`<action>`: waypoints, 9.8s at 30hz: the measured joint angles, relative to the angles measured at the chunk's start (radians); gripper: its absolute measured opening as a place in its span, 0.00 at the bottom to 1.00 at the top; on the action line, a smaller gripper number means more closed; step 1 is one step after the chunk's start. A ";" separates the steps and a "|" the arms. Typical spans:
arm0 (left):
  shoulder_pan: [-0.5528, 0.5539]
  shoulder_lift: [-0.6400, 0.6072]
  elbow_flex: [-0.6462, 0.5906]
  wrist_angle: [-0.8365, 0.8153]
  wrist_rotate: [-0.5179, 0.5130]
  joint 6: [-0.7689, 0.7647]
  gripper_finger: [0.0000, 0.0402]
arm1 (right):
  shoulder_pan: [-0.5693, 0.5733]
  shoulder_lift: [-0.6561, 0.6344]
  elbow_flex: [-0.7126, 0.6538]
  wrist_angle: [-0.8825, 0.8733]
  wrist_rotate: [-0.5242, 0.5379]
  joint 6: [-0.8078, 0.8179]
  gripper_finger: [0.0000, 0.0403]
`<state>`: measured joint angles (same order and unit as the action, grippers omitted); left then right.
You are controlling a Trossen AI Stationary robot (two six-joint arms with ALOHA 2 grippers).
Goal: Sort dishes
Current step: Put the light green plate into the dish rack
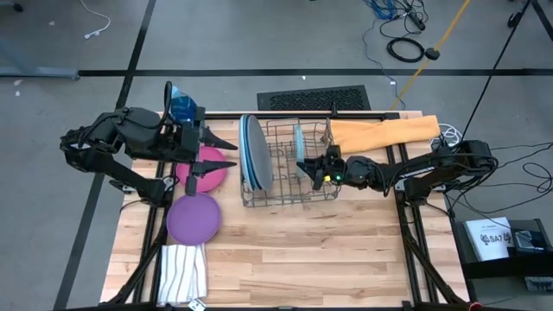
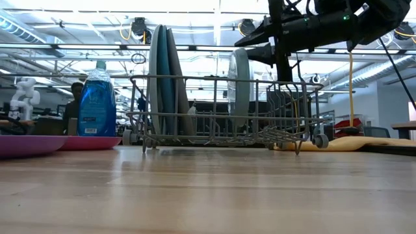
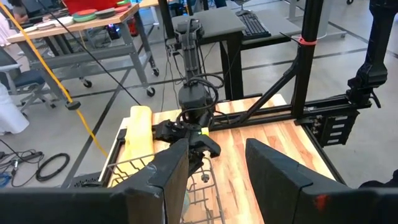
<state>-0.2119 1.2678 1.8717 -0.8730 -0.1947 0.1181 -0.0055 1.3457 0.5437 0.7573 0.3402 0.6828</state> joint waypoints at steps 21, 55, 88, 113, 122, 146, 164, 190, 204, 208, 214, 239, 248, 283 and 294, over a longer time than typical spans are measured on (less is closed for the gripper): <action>0.000 0.000 0.000 0.000 0.000 0.000 0.40 | 0.001 0.000 0.001 -0.060 -0.005 -0.034 0.10; 0.000 0.025 0.000 0.002 0.001 -0.007 0.40 | -0.220 -0.002 0.004 -0.160 -0.545 -0.156 0.00; 0.025 0.077 0.000 -0.071 -0.023 0.218 0.40 | -0.249 -0.046 -0.001 -0.239 -0.580 -0.078 0.02; 0.390 0.548 0.371 -0.375 0.172 0.875 0.08 | -0.248 -0.068 -0.001 -0.272 -0.600 -0.146 0.02; 0.469 0.684 0.371 -0.229 0.139 1.024 0.01 | -0.248 -0.068 0.000 -0.274 -0.635 -0.160 0.02; 0.449 0.743 0.365 -0.215 0.087 1.041 0.29 | -0.248 -0.069 0.001 -0.277 -0.663 -0.171 0.02; 0.437 0.822 0.364 -0.255 0.090 0.989 0.30 | -0.248 -0.069 0.001 -0.286 -0.665 -0.168 0.02; 0.376 0.825 0.374 -0.190 0.074 1.020 0.30 | -0.248 -0.069 0.001 -0.316 -0.716 -0.173 0.02; 0.349 0.823 0.361 -0.263 0.111 1.003 0.29 | -0.248 -0.069 0.001 -0.316 -0.729 -0.170 0.02; 0.351 0.821 0.349 -0.263 0.112 0.990 0.29 | -0.249 -0.069 0.001 -0.316 -0.730 -0.168 0.02; 0.339 0.823 0.354 -0.205 0.112 0.997 0.29 | -0.248 -0.068 0.001 -0.321 -0.739 -0.164 0.02; 0.334 0.869 0.357 -0.259 0.137 0.934 0.29 | -0.249 -0.068 0.000 -0.334 -0.753 -0.168 0.02; 0.334 0.870 0.357 -0.257 0.137 0.933 0.29 | -0.249 -0.068 0.000 -0.337 -0.758 -0.178 0.02; 0.235 0.323 0.394 -0.121 0.377 0.414 0.29 | -0.381 -0.077 0.176 -0.685 -1.097 -0.440 0.00; 0.196 0.298 0.394 -0.141 0.378 0.384 0.29 | -0.427 0.023 0.179 -0.690 -1.164 -0.411 0.00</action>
<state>-0.0158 1.5655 2.2662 -1.0142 0.1832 0.5018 -0.4323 1.3682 0.7228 0.0674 -0.8236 0.2722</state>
